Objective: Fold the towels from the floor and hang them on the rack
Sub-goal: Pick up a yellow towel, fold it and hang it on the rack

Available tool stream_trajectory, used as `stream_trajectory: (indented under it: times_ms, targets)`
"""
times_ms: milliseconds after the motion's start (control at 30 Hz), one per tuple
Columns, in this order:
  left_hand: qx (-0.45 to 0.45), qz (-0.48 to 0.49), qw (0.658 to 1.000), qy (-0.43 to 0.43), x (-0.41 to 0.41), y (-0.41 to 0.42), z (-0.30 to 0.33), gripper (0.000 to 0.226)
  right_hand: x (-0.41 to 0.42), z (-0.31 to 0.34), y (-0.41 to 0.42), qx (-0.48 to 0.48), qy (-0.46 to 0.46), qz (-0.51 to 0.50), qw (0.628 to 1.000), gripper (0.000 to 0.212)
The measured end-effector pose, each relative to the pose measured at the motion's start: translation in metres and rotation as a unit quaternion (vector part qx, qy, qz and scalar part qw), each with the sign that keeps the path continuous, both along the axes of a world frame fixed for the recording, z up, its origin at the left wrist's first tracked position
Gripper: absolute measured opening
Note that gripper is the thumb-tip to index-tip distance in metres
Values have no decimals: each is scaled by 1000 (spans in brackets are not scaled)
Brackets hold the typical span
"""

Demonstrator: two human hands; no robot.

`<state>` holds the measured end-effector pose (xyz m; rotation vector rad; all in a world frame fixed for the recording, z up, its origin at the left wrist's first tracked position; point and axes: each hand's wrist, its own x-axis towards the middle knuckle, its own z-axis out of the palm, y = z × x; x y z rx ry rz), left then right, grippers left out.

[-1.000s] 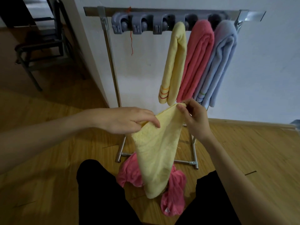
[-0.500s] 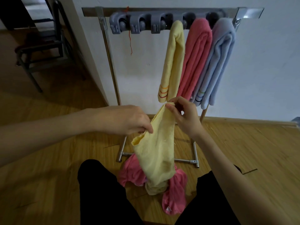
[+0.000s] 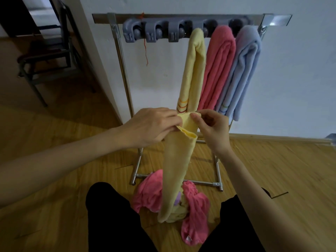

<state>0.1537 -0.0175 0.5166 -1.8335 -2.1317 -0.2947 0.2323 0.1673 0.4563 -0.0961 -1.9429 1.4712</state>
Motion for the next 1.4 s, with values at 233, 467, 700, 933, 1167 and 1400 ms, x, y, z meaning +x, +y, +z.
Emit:
stream_trajectory:
  times_ms: [233, 467, 700, 933, 1167, 1400]
  targets:
    - [99, 18, 995, -27, -4, 16, 0, 27, 6, 10, -2, -71, 0, 45, 996, 8]
    - [116, 44, 991, -48, -2, 20, -5, 31, 14, 12, 3, -138, -7, 153, 979, 15]
    - [141, 84, 985, -57, 4, 23, -4, 24, 21, 17, 12, -120, -7, 211, 970, 29]
    - [154, 116, 977, -86, 9, 28, 2, 19, 20, 20, 15, -57, -4, 195, 979, 45]
    - [163, 109, 976, -92, 11, 28, 2, 21, 18, 20, 18, -39, -3, 141, 989, 24]
    - [147, 67, 986, -44, 4, 15, 8, 26, 4, 23, 13, -73, -23, 120, 990, 13]
